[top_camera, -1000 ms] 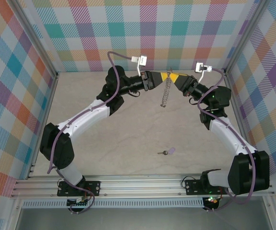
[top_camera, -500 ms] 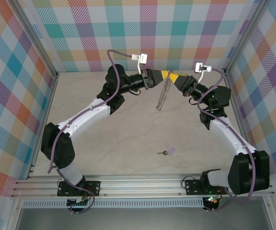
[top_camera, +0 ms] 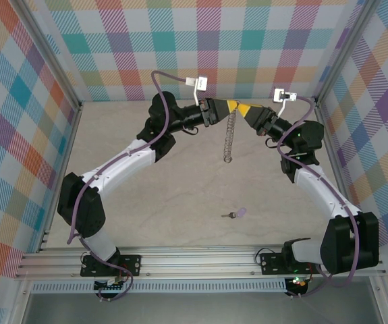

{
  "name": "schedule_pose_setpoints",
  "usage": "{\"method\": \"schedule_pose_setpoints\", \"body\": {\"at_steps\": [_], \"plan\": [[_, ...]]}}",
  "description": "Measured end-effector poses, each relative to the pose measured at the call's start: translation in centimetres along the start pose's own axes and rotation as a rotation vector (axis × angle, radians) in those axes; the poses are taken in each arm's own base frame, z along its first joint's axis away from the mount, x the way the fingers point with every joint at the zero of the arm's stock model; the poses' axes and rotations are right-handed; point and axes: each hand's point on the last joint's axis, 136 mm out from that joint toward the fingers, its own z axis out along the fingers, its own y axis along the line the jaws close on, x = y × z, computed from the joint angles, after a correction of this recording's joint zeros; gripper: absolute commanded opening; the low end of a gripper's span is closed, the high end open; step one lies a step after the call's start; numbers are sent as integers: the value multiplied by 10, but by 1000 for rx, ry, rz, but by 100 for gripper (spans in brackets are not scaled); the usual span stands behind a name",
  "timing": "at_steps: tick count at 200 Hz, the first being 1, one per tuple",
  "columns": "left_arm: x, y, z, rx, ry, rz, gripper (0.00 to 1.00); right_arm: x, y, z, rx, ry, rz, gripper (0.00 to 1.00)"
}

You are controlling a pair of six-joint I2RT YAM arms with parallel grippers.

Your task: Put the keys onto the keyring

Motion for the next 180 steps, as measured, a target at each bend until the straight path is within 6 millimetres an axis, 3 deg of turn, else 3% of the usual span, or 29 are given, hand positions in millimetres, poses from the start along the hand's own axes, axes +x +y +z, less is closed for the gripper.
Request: {"method": "schedule_pose_setpoints", "body": {"at_steps": [44, 121, 180], "plan": [[4, 4, -1, -7, 6, -7, 28, 0, -1, 0, 3, -2, 3, 0], [2, 0, 0, 11, 0, -3, 0, -1, -1, 0, 4, -5, 2, 0], [2, -1, 0, 14, -2, -2, 0, -1, -1, 0, 5, -5, 2, 0]]}}
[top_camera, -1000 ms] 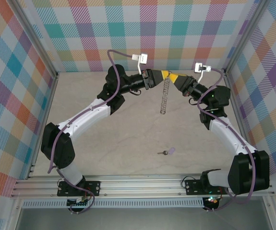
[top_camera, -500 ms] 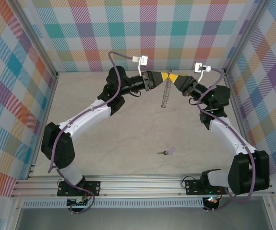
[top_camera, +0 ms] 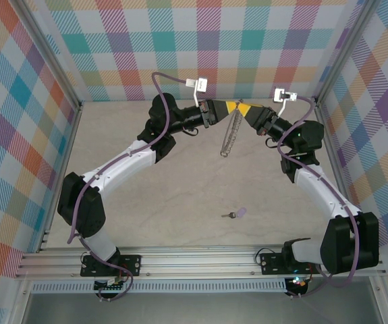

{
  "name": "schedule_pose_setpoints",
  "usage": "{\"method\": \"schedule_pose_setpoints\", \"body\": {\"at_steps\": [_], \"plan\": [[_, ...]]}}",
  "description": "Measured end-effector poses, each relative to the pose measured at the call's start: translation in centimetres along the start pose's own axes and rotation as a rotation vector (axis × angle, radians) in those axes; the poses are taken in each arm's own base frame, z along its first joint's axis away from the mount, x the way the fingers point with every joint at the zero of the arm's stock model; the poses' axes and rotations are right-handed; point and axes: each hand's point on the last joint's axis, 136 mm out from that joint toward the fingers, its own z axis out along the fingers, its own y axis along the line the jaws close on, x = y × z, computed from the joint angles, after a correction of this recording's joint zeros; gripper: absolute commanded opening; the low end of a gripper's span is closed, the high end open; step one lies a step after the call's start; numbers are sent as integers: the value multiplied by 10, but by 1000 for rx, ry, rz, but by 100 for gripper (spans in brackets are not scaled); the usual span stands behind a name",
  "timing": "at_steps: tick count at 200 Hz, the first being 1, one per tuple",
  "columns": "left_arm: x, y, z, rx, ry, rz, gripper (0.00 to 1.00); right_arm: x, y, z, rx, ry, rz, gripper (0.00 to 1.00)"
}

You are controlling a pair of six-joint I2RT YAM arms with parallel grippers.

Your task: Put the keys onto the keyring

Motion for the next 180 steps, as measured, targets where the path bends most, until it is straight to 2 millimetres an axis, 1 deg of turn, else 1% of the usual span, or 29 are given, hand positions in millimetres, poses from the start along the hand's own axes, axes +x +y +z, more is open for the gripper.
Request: {"method": "schedule_pose_setpoints", "body": {"at_steps": [5, 8, 16, 35, 44, 52, 63, 82, 108, 126, 149, 180], "plan": [[0, 0, 0, -1, 0, 0, 0, 0, 0, 0, 0, 0, 0, 0], [0, 0, 0, -1, 0, 0, 0, 0, 0, 0, 0, 0, 1, 3], [1, 1, 0, -2, 0, 4, 0, 0, -1, 0, 2, 1, 2, 12], [3, 4, 0, -12, 7, 26, 0, 2, -3, 0, 12, 6, 3, 39], [6, 8, 0, -27, 16, 41, 0, 2, -3, -1, 21, 9, -1, 47], [10, 11, -1, -40, 30, 59, 0, 3, -3, -2, 34, 12, 0, 51], [17, 14, -2, -60, 55, 83, 0, 4, -2, -5, 62, 18, 2, 54], [26, 14, -7, -90, 99, 144, 0, 5, 7, -12, 102, 23, -14, 57], [27, 1, -18, -101, 129, 252, 0, 4, 23, -26, 157, 17, -52, 59], [24, -11, -25, -99, 134, 326, 0, 4, 27, -34, 197, 14, -59, 59], [21, -21, -31, -95, 139, 401, 0, 11, 20, -44, 257, 17, -39, 60], [25, -22, -35, -98, 155, 454, 0, 30, -4, -54, 341, 43, 24, 60]]}}
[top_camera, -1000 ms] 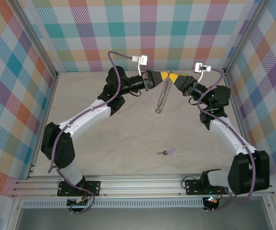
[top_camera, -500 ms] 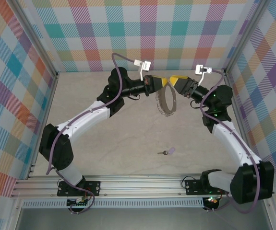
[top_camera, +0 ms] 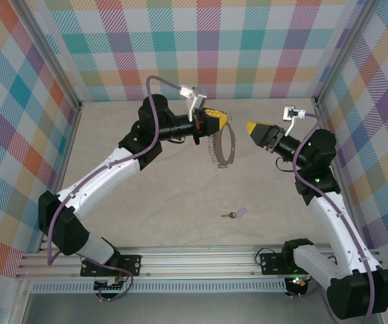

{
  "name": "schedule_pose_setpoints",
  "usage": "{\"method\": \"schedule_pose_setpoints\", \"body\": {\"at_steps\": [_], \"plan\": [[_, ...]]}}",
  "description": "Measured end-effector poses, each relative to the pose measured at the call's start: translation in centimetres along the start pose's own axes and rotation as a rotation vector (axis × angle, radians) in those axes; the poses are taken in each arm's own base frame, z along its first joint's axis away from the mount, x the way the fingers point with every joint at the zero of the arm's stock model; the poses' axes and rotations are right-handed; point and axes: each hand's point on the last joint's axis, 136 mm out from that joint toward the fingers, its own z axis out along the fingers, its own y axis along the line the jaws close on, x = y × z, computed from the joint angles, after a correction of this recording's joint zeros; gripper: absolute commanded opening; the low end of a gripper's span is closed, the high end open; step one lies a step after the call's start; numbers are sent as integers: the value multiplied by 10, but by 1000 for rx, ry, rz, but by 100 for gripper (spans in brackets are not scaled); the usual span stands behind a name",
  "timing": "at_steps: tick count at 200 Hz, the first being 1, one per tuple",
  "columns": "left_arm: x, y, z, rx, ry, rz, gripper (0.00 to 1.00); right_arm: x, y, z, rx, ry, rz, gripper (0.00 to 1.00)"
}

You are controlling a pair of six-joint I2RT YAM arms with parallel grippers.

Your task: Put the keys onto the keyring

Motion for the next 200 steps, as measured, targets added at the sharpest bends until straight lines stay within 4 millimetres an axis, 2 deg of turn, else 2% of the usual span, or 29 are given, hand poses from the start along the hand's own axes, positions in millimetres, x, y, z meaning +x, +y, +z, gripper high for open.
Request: {"method": "schedule_pose_setpoints", "body": {"at_steps": [37, 76, 161, 200], "plan": [[22, 1, 0, 20, 34, 48, 0, 20, -27, -3, 87, 36, 61, 60], [41, 2, 0, 43, 54, 82, 0, 34, -40, -10, 133, 50, 79, 60], [47, 5, -2, 32, 36, 112, 0, 46, -57, -16, 201, 78, 98, 60], [49, 14, -8, -39, 19, 117, 0, 73, -82, -25, 316, 160, 180, 58]]}}
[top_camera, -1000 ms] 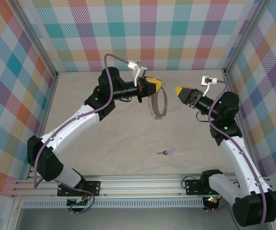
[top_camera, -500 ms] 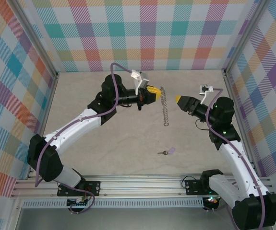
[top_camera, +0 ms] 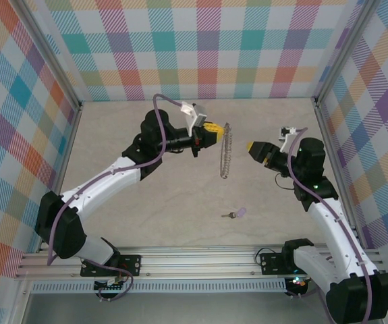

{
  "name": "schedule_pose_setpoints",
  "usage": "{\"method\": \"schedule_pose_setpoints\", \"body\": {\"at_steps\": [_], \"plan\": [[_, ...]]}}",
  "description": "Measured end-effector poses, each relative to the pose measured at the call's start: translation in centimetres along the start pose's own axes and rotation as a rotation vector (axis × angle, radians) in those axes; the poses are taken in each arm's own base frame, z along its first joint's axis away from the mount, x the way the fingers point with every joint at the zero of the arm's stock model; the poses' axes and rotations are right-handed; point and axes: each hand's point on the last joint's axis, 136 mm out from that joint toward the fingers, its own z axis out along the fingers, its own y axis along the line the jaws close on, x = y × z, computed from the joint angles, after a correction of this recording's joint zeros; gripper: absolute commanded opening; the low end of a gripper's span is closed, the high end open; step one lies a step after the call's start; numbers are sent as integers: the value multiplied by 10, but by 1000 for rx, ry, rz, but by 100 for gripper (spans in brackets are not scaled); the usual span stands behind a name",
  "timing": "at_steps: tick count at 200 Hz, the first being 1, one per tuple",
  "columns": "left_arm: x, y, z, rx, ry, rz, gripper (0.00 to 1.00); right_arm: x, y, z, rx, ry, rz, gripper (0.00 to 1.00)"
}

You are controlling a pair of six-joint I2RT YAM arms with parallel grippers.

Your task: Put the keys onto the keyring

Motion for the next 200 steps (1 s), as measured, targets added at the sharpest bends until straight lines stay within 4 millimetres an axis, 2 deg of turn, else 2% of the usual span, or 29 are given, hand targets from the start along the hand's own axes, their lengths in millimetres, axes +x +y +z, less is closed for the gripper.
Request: {"method": "schedule_pose_setpoints", "body": {"at_steps": [34, 59, 76, 119, 139, 158, 200], "plan": [[7, 6, -14, -80, -3, -28, 0, 33, -35, 1, 116, 101, 97, 52], [7, 5, -28, -128, -15, -26, 0, 77, -69, -2, 213, 208, 198, 48], [4, 3, -37, -153, -31, -18, 0, 106, -85, -6, 270, 282, 252, 47], [1, -2, -53, -184, -57, -17, 0, 161, -90, -1, 348, 473, 249, 44], [3, -3, -56, -189, -62, -23, 0, 188, -99, 1, 423, 569, 217, 43], [5, -3, -57, -190, -63, -28, 0, 203, -109, 0, 497, 620, 187, 43], [10, -1, -58, -196, -58, -35, 0, 214, -125, -1, 605, 657, 120, 43]]}}
